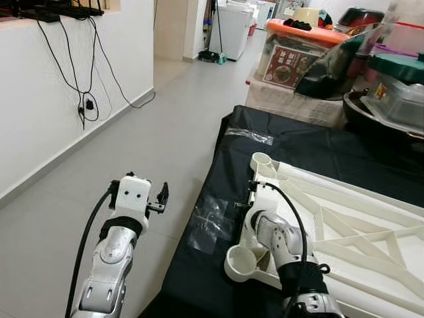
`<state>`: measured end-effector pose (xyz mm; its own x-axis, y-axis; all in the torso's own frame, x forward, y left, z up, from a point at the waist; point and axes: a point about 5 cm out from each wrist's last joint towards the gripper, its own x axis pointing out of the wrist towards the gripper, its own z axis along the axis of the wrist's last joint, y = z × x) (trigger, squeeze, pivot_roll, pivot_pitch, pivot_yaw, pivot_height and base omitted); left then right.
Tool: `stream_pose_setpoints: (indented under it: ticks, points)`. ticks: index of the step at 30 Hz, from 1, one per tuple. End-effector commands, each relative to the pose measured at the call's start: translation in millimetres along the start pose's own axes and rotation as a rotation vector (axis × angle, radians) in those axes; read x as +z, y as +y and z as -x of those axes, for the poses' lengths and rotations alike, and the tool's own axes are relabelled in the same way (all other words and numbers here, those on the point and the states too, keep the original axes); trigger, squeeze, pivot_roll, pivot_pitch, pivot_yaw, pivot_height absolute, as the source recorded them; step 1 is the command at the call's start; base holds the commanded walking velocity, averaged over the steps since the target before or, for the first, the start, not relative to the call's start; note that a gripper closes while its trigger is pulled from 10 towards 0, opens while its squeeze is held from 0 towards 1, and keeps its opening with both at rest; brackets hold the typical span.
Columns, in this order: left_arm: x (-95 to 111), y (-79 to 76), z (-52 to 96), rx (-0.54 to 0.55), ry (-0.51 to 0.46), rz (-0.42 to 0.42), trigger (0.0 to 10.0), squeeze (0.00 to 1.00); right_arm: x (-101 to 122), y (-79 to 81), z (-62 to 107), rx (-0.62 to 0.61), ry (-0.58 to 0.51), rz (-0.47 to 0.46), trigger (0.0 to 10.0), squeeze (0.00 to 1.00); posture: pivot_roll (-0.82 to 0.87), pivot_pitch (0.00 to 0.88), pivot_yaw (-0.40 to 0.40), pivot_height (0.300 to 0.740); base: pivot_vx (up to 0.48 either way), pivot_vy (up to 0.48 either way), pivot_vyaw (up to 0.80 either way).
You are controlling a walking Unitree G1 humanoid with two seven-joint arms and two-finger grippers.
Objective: Building children table
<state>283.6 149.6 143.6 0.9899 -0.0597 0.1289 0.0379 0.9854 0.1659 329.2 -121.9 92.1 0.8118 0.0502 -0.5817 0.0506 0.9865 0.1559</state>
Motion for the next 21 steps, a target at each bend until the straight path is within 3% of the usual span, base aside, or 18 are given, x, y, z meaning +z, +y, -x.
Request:
stream_pose_setpoints:
  ticks: [1, 3, 4, 7, 8, 9, 12, 13, 15, 17, 18, 19, 21]
  points:
    - [-4.9, -5.6, -0.6, -0.017, 0.031, -0.004, 10.0, 0.00, -23.6, 2.6, -2.0, 0.093, 0.104, 0.038, 0.0, 0.00, 0.20, 0.000, -0.165, 0.740, 0.000, 0.000, 0.00]
    - [-6.1, -6.6, 0.0, -0.020, 0.037, -0.003, 10.0, 0.00, -25.4, -0.4, 1.6, 0.127, 0.100, 0.091, 0.0, 0.00, 0.20, 0.000, -0.167, 0.740, 0.000, 0.000, 0.00]
    - [-7.3, -7.3, 0.8, -0.022, 0.044, -0.002, 10.0, 0.00, -27.0, -4.4, 7.1, 0.180, 0.095, 0.161, 0.0, 0.00, 0.20, 0.000, -0.168, 0.740, 0.000, 0.000, 0.00]
    - [-8.2, -7.6, 1.4, -0.022, 0.050, -0.002, 10.0, 0.00, -28.6, -7.1, 12.1, 0.226, 0.088, 0.222, 0.0, 0.00, 0.20, 0.000, -0.168, 0.740, 0.000, 0.000, 0.00]
    - [-9.0, -7.4, 1.9, -0.020, 0.054, -0.001, 10.0, 0.00, -29.2, -9.6, 18.5, 0.277, 0.066, 0.289, 0.0, 0.00, 0.20, 0.000, -0.170, 0.740, 0.000, 0.000, 0.00]
    - [-9.0, -7.4, 1.9, -0.020, 0.054, -0.001, 10.0, 0.00, -29.2, -9.6, 18.5, 0.277, 0.066, 0.289, 0.0, 0.00, 0.20, 0.000, -0.170, 0.740, 0.000, 0.000, 0.00]
    - [-11.8, -7.1, 3.3, -0.018, 0.066, 0.001, 10.0, 0.00, -42.2, -15.9, 48.9, 0.514, -0.007, 0.667, 0.0, 0.00, 0.19, 0.000, -0.161, 0.740, 0.000, 0.000, 0.00]
    - [-11.8, -7.1, 3.3, -0.018, 0.066, 0.001, 10.0, 0.00, -42.2, -15.9, 48.9, 0.514, -0.007, 0.667, 0.0, 0.00, 0.19, 0.000, -0.161, 0.740, 0.000, 0.000, 0.00]
    - [-12.7, -7.7, 3.8, -0.020, 0.070, 0.002, 10.0, 0.00, -52.4, -22.7, 62.6, 0.617, 0.004, 0.759, 0.0, 0.00, 0.19, 0.000, -0.158, 0.740, 0.000, 0.000, 0.00]
    - [-12.7, -7.7, 3.8, -0.020, 0.070, 0.002, 10.0, 0.00, -52.4, -22.7, 62.6, 0.617, 0.004, 0.759, 0.0, 0.00, 0.19, 0.000, -0.158, 0.740, 0.000, 0.000, 0.00]
    - [-13.7, -8.1, 4.1, -0.022, 0.074, 0.002, 10.0, 0.00, -50.9, -47.3, 70.1, 0.636, 0.000, 0.858, 0.0, 0.00, 0.19, 0.000, -0.157, 0.740, 0.000, 0.000, 0.00]
    - [-13.7, -8.1, 4.1, -0.022, 0.074, 0.002, 10.0, 0.00, -50.9, -47.3, 70.1, 0.636, 0.000, 0.858, 0.0, 0.00, 0.19, 0.000, -0.157, 0.740, 0.000, 0.000, 0.00]
    - [-14.6, -7.9, 4.2, -0.022, 0.078, 0.003, 10.0, 0.00, -44.9, -63.0, 79.1, 0.667, -0.017, 0.920, 0.0, 0.00, 0.19, 0.000, -0.161, 0.740, 0.000, 0.000, 0.00]
